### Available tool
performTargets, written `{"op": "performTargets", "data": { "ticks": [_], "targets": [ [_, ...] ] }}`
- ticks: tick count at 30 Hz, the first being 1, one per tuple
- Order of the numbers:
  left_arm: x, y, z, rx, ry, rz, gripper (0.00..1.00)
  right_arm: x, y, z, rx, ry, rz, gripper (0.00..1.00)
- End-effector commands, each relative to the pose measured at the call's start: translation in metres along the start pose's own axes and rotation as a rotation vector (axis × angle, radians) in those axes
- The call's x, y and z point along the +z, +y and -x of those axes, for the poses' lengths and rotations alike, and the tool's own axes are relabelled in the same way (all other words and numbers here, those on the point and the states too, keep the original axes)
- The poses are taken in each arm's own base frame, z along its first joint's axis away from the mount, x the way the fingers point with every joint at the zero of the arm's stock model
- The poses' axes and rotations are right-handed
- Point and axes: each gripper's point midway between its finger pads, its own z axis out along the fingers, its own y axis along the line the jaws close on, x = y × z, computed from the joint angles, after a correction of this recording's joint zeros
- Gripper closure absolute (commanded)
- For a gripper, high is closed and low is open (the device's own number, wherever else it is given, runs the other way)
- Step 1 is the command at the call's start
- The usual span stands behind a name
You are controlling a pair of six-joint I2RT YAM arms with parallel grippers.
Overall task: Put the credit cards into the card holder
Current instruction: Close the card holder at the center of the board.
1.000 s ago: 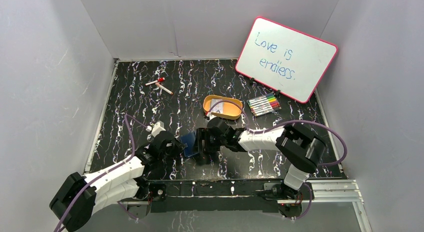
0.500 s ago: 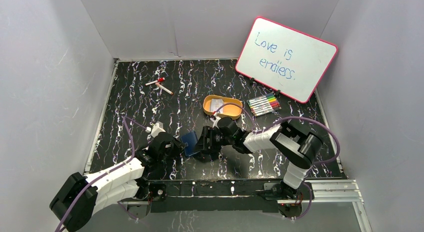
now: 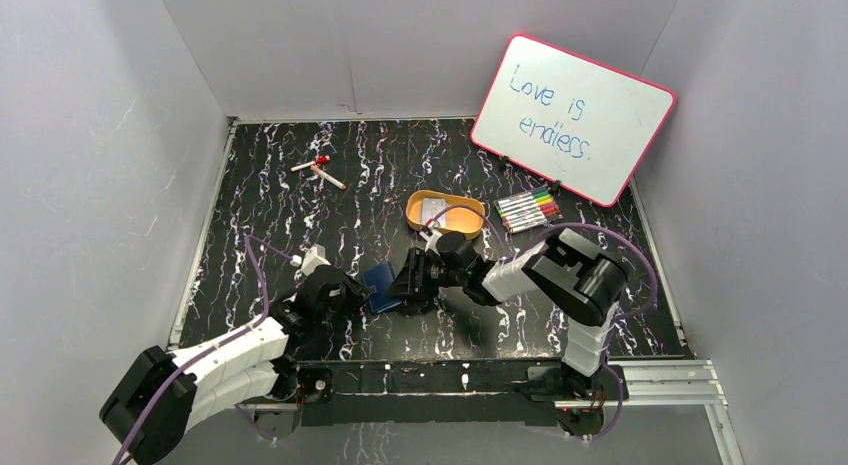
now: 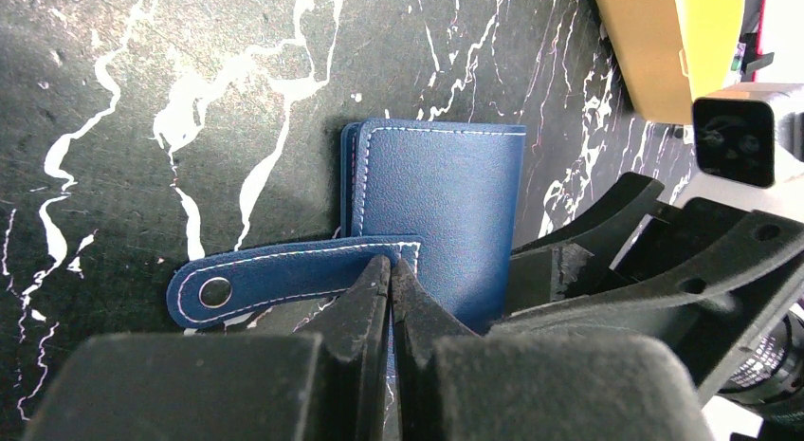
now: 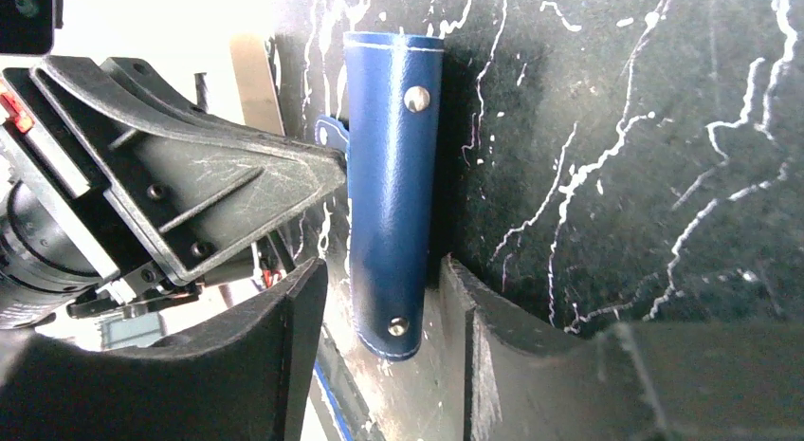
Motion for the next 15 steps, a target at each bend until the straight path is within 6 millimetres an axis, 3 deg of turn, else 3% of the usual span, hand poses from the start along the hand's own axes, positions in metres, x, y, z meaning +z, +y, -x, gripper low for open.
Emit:
{"op": "performTargets", "data": {
  "ticks": [1,6,12,15],
  "targets": [
    [-0.002,0.058,-0.018,0.052,0.057,0.182,0.99,0.008,0.012,0.002,-0.029,0.017,0.086,0.46],
    [-0.002,0.061,-0.020,0.047,0.062,0.182,1.00,0.007,0.018,-0.006,-0.032,0.049,0.144,0.48],
    [0.000,0.063,-0.023,0.042,0.073,0.186,1.00,0.012,0.021,-0.010,-0.028,0.064,0.164,0.60],
    [0.000,0.063,-0.023,0.041,0.076,0.186,1.00,0.012,0.023,-0.008,-0.017,0.048,0.181,0.55]
  ]
}}
